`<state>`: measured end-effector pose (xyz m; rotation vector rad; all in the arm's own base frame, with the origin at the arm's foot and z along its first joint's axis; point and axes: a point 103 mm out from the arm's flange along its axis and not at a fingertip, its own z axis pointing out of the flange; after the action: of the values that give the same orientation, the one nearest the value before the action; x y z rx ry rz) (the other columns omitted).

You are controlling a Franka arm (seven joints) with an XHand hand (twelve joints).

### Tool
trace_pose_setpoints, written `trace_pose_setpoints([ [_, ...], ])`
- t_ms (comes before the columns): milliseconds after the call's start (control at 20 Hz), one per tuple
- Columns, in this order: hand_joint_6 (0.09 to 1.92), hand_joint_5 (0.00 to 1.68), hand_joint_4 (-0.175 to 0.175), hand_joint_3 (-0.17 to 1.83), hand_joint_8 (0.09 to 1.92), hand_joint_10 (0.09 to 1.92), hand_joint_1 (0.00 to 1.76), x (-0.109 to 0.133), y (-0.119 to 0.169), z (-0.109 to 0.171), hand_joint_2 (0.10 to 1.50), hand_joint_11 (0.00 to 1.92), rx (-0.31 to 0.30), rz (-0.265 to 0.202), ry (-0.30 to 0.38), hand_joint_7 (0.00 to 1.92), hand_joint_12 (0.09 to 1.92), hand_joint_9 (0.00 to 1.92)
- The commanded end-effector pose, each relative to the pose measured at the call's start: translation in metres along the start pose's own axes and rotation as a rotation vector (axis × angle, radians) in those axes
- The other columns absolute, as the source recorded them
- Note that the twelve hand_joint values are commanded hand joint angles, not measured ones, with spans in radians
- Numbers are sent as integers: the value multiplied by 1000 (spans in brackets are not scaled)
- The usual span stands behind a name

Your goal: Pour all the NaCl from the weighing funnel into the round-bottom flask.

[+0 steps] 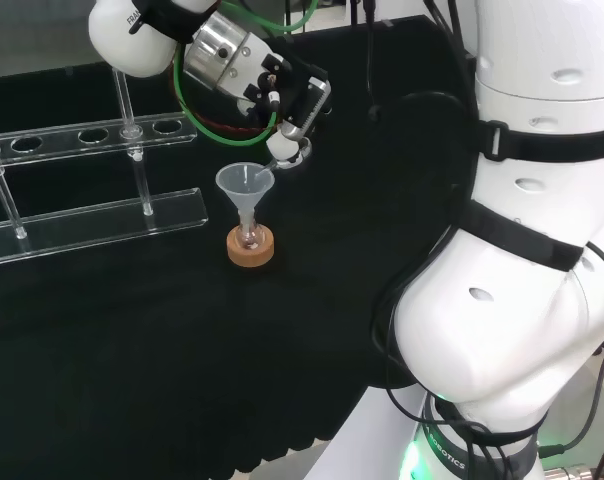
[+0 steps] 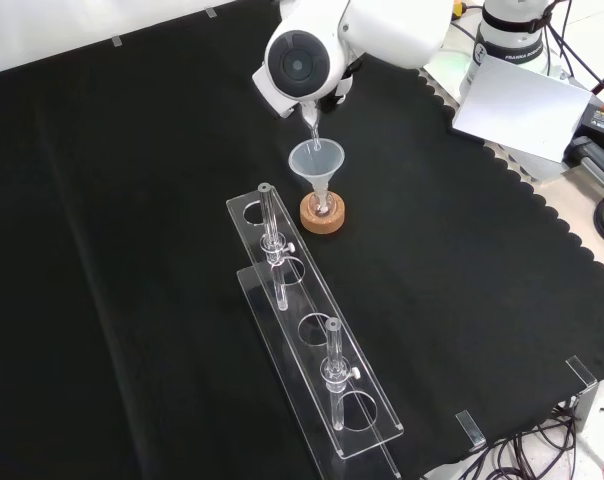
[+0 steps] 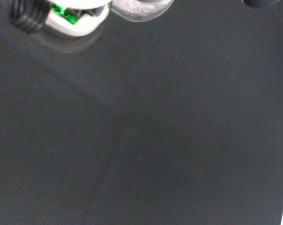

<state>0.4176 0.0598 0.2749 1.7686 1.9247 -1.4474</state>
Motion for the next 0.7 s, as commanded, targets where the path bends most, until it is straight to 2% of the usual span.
trace_pose_setpoints([
  [50,660,1270,175,608,323,87,1118,1,0,-1,687,1521,15,-2,-5,1373,561,1624],
  [700,660,1270,175,606,318,87,1117,3,0,-3,688,1521,58,-9,-11,1375,558,1625],
])
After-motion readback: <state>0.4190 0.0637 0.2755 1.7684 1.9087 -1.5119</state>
